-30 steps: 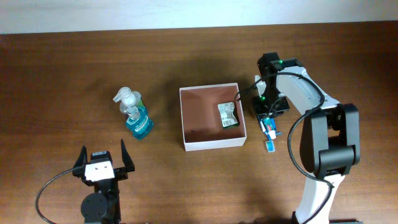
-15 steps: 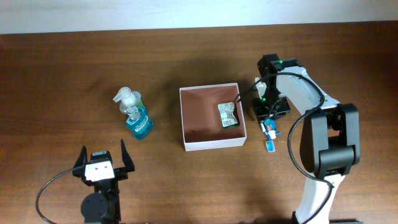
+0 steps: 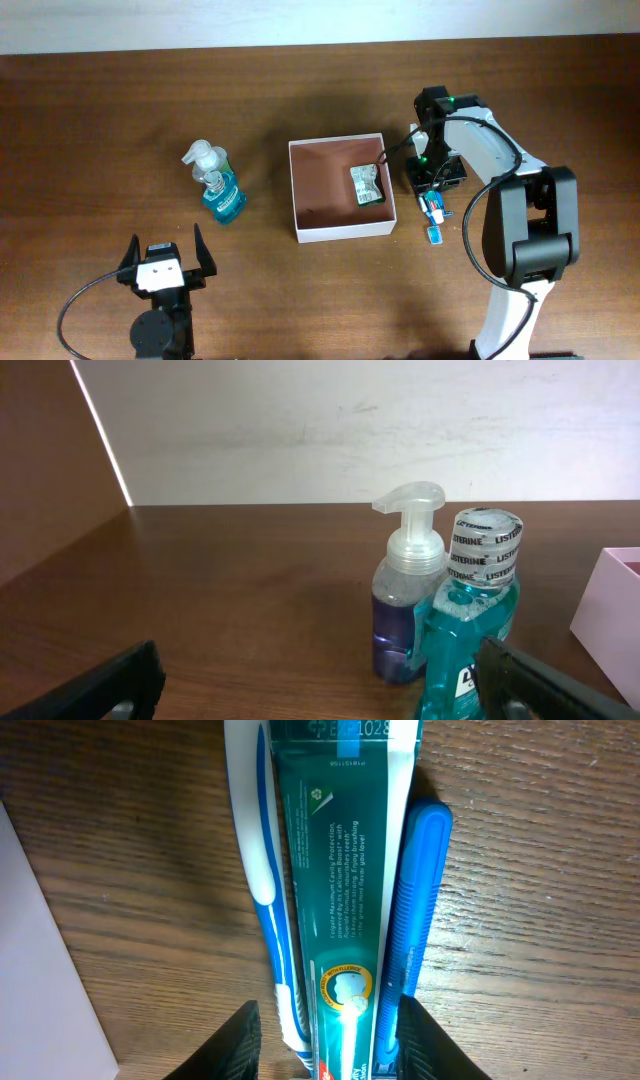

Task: Pack container
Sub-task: 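Lower the right gripper and close on the toothpaste tube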

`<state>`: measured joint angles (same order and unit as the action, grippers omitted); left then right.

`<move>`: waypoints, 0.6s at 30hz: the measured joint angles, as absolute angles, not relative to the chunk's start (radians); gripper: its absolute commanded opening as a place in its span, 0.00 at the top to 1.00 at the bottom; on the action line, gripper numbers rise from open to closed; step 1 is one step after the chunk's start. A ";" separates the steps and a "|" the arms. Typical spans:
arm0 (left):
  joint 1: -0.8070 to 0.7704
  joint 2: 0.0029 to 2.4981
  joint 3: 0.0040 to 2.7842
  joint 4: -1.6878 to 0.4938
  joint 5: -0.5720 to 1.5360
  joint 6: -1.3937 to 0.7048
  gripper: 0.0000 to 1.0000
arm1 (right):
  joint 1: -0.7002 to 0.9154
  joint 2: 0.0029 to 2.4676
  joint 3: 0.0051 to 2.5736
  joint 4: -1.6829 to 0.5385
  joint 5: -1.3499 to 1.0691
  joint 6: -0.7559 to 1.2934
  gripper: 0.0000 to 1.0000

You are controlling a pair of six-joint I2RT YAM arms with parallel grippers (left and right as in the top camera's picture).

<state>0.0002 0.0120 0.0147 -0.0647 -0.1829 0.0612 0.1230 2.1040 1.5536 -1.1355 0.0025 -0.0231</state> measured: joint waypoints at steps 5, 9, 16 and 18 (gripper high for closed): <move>0.000 0.012 0.015 -0.065 -0.183 0.061 0.01 | 0.123 2.104 1.554 -1.127 0.002 -0.023 0.64; 0.000 0.012 0.015 -0.065 -0.183 0.061 0.01 | 0.123 2.104 1.554 -1.127 0.002 -0.023 0.64; 0.000 0.012 0.015 -0.065 -0.183 0.061 0.01 | 0.123 2.104 1.554 -1.127 0.002 -0.026 0.74; 0.000 0.012 0.015 -0.065 -0.183 0.061 0.01 | 0.123 2.104 1.554 -1.127 0.003 -0.026 0.74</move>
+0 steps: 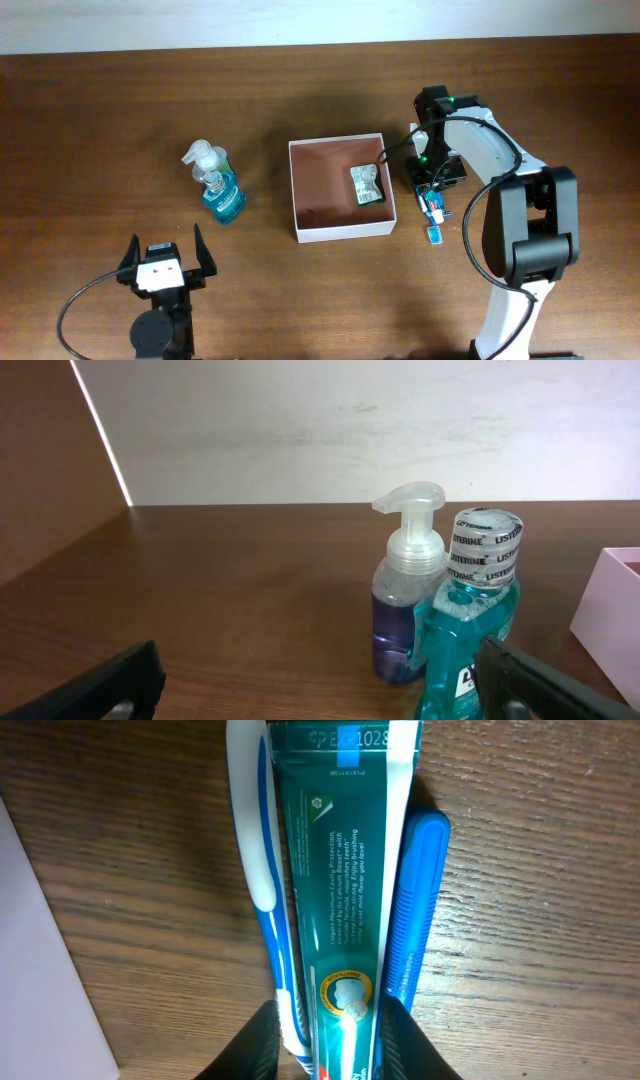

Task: Pack container
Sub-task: 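Lower the right gripper and close on the toothpaste tube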

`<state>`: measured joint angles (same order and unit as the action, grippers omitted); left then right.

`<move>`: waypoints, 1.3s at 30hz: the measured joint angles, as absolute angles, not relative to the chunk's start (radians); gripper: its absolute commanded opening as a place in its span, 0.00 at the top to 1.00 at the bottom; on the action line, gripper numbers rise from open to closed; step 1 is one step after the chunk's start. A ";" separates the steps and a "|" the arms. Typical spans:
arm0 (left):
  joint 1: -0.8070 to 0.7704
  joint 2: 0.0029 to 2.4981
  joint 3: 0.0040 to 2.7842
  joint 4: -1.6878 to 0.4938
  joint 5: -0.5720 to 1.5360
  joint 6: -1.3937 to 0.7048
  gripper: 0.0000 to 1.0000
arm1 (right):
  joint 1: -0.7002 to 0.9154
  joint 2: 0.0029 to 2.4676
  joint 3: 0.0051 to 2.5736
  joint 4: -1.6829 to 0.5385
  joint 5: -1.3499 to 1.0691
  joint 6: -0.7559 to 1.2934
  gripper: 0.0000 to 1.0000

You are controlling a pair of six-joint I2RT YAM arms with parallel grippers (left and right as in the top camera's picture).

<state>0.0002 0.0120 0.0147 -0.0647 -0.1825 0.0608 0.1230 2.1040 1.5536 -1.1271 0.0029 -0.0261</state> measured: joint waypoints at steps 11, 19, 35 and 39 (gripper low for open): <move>0.000 0.012 0.015 -0.065 -0.183 0.061 0.01 | 0.123 2.104 1.554 -1.126 0.003 -0.026 0.74; 0.000 0.012 0.015 -0.065 -0.183 0.061 0.00 | 0.123 2.104 1.554 -1.124 0.003 -0.027 0.61; 0.000 0.012 0.015 -0.065 -0.183 0.061 0.01 | 0.123 2.104 1.554 -1.119 0.003 -0.028 0.86; 0.000 0.012 0.015 -0.065 -0.183 0.061 0.01 | 0.123 2.104 1.538 -1.097 0.003 -0.026 0.49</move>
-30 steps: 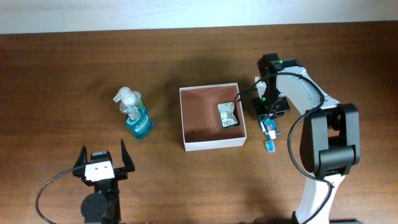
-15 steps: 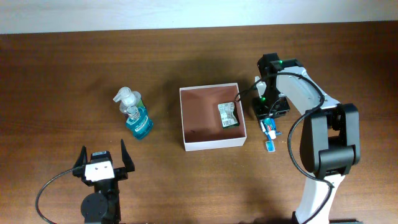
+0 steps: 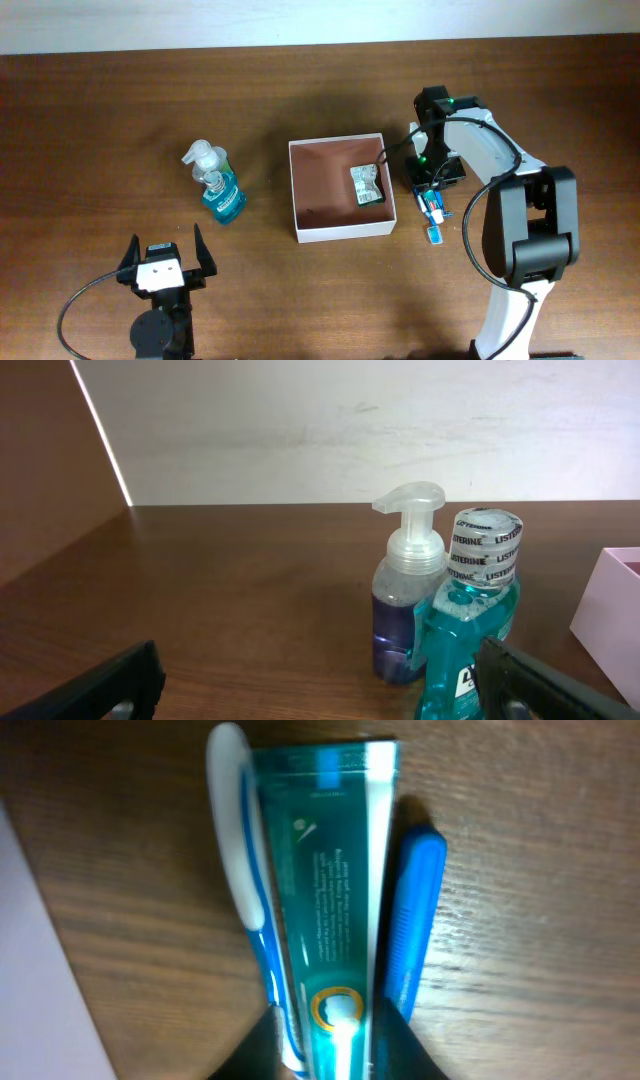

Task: Pack container
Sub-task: 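Lower the right gripper and close on the toothpaste tube, then lift the toothpaste tube with the right gripper and raise it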

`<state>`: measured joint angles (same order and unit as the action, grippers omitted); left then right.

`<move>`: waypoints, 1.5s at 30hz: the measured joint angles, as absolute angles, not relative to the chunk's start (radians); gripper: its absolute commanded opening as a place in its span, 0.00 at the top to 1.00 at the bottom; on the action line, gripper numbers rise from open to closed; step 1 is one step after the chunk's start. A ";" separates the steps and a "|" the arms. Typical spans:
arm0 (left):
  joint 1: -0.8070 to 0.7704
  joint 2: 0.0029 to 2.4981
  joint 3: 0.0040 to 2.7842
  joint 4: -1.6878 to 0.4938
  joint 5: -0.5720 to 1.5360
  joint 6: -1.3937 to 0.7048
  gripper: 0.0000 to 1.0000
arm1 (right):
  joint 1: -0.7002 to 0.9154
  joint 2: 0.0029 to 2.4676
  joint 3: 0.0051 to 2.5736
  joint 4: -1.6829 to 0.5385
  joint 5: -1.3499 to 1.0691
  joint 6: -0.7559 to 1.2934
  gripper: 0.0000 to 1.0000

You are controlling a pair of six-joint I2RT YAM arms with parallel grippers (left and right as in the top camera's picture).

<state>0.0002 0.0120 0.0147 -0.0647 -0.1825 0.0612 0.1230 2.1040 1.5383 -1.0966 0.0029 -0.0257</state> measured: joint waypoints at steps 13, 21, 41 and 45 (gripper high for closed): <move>0.000 0.012 0.015 -0.065 -0.183 0.061 0.01 | 0.123 2.103 1.528 -1.097 0.017 -0.027 0.66; 0.000 0.012 0.015 -0.065 -0.183 0.061 0.01 | 0.123 2.101 1.520 -1.082 0.026 -0.025 0.81; 0.000 0.012 0.015 -0.065 -0.183 0.061 0.01 | 0.123 2.098 1.627 -1.168 0.021 -0.027 0.96; 0.000 0.011 0.015 -0.064 -0.183 0.061 0.01 | 0.123 2.098 1.888 -1.281 0.017 -0.026 0.96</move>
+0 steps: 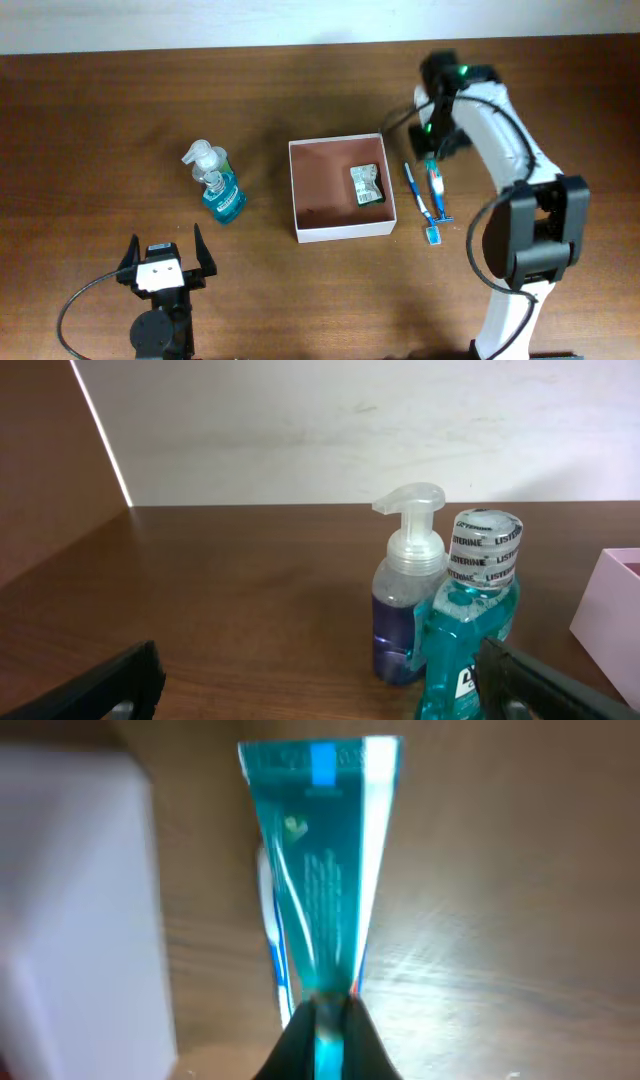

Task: Pack container
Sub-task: 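Lift the toothpaste tube with the right gripper and raise it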

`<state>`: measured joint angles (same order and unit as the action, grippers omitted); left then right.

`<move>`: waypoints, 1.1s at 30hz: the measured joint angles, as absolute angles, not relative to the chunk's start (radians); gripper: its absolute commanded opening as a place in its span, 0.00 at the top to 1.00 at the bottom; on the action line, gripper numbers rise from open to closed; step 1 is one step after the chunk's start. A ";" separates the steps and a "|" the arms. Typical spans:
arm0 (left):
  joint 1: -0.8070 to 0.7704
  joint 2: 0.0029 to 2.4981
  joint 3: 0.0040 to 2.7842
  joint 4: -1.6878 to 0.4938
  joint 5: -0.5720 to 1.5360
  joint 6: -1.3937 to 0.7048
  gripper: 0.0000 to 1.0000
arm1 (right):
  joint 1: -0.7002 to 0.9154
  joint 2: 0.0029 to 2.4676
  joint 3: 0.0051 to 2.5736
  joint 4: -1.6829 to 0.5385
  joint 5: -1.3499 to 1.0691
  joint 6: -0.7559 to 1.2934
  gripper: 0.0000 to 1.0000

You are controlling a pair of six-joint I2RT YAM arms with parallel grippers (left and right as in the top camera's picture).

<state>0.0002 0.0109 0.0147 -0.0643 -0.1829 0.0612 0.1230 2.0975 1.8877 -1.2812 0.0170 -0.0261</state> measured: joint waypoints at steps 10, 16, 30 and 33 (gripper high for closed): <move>0.000 0.010 0.015 -0.065 -0.183 0.061 0.00 | 0.139 2.080 2.280 -1.499 -0.118 0.019 0.96; 0.000 0.010 0.015 -0.065 -0.183 0.061 0.01 | 0.201 2.080 2.281 -1.488 -0.086 0.030 0.96; 0.000 0.010 0.015 -0.065 -0.183 0.061 0.01 | 0.150 2.296 2.281 -1.345 -0.020 0.141 0.47; 0.000 0.010 0.015 -0.065 -0.183 0.061 0.01 | 0.150 2.357 2.280 -1.329 -0.020 0.150 0.46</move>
